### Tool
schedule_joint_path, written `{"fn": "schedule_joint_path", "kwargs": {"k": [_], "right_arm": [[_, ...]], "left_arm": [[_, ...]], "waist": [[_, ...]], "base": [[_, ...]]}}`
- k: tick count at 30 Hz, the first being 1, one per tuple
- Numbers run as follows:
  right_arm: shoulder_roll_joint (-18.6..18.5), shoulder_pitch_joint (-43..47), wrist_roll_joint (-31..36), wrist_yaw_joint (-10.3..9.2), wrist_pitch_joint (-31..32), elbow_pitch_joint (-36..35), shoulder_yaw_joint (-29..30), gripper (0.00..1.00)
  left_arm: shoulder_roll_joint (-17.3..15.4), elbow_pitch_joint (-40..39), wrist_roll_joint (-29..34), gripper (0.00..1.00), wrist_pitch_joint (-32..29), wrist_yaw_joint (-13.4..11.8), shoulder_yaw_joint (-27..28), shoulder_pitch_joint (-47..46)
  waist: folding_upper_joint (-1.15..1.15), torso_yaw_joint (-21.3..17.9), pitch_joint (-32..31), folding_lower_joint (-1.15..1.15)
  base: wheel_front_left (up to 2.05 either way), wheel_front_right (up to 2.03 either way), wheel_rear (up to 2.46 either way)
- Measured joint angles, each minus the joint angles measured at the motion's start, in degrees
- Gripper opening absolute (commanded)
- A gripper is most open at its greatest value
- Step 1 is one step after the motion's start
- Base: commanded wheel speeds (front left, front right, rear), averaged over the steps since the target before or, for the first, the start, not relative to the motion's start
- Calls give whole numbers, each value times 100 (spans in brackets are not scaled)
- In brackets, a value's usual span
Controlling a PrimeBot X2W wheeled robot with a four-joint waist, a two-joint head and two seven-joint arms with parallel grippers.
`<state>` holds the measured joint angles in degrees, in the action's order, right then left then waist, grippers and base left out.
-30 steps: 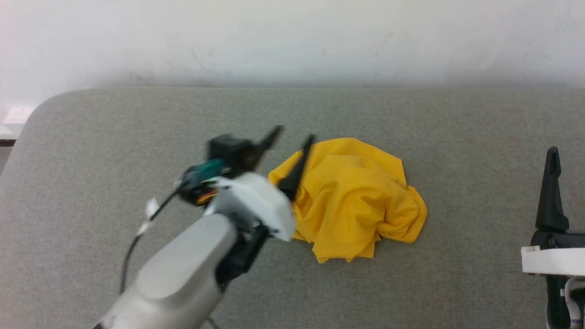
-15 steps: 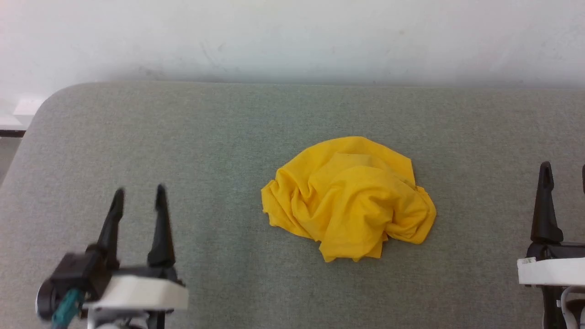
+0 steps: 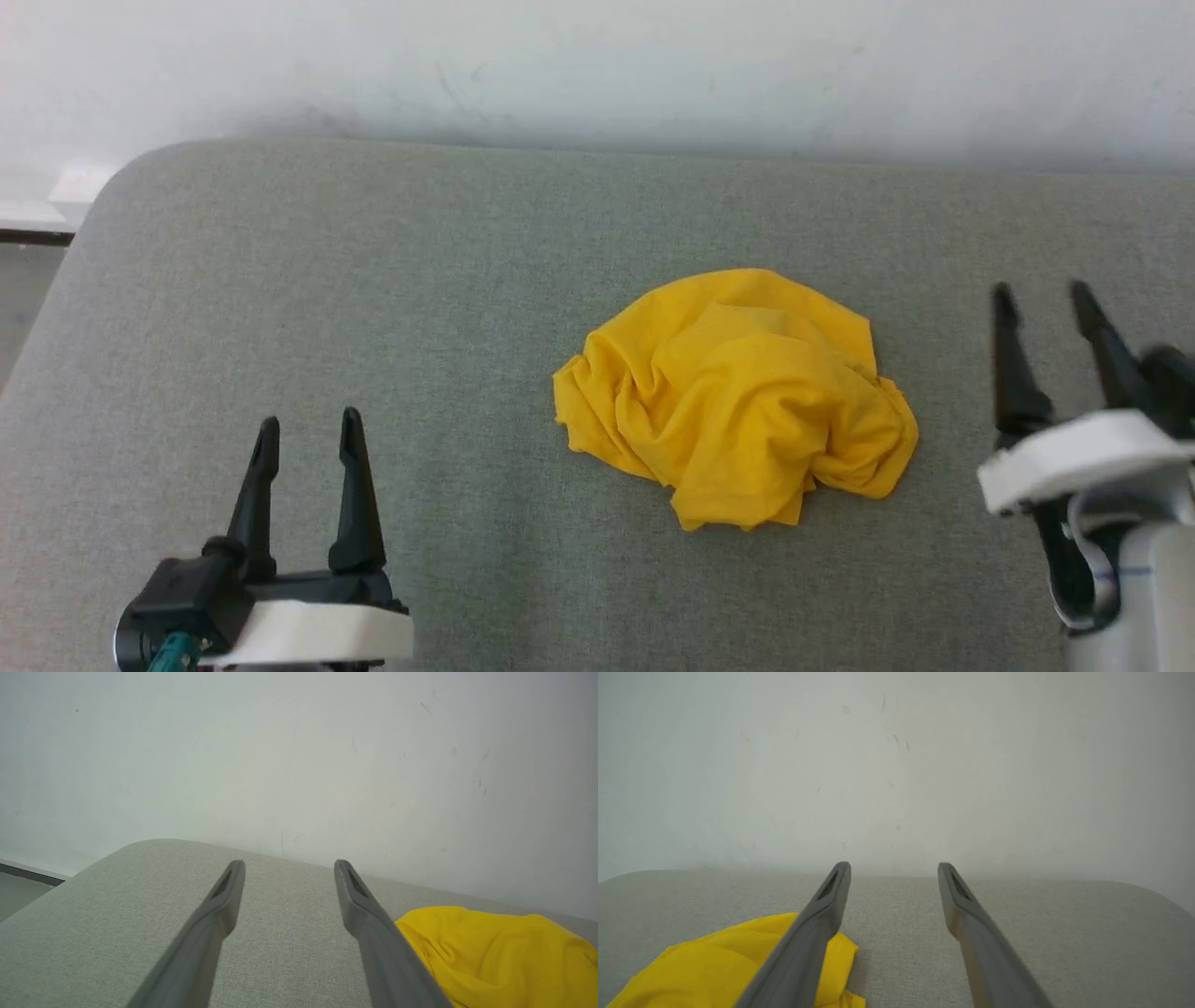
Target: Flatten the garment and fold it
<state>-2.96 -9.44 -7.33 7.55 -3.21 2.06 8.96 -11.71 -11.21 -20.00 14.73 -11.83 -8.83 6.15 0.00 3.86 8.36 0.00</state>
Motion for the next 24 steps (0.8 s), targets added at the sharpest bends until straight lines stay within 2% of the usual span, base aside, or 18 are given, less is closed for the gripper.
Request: {"fn": "schedule_joint_path", "kwargs": {"k": [5, 11, 17, 20, 21, 22, 23, 24], "right_arm": [[-178, -388, -32, 0, 1677, 222, -281, 100], [-487, -449, -182, -1, 3317, 403, -470, 100], [-650, -332, -365, -1, 4109, 405, -849, 100], [-719, -283, -370, -2, 4210, 416, -942, 100], [-734, -283, -366, -2, 4220, 421, -945, 91], [-725, -283, -359, -2, 4231, 426, -932, 48], [-710, -286, -337, -2, 4217, 428, -907, 15], [-698, -287, -299, -2, 4169, 423, -905, 0]], "left_arm": [[271, 37, 208, 100, 0, 310, 208, -177], [563, 197, 352, 100, 0, 584, 427, -194], [734, 309, 416, 100, 0, 818, 608, -287], [795, 355, 472, 100, 0, 910, 628, -313], [804, 374, 498, 100, 0, 935, 634, -313], [809, 390, 508, 100, 0, 954, 639, -316], [817, 404, 512, 100, 0, 970, 647, -332], [827, 412, 528, 100, 0, 972, 658, -354]], "waist": [[0, 46, 184, 0], [0, 180, 425, 1], [0, 372, 611, 1], [0, 458, 671, 0], [0, 483, 689, 0], [0, 503, 707, 0], [0, 521, 722, 0], [0, 533, 735, 0]], "base": [[0, 0, 0], [0, 0, 0], [0, 0, 0], [0, 0, 0], [0, 0, 0], [0, 0, 0], [0, 0, 0], [0, 0, 0]]}}
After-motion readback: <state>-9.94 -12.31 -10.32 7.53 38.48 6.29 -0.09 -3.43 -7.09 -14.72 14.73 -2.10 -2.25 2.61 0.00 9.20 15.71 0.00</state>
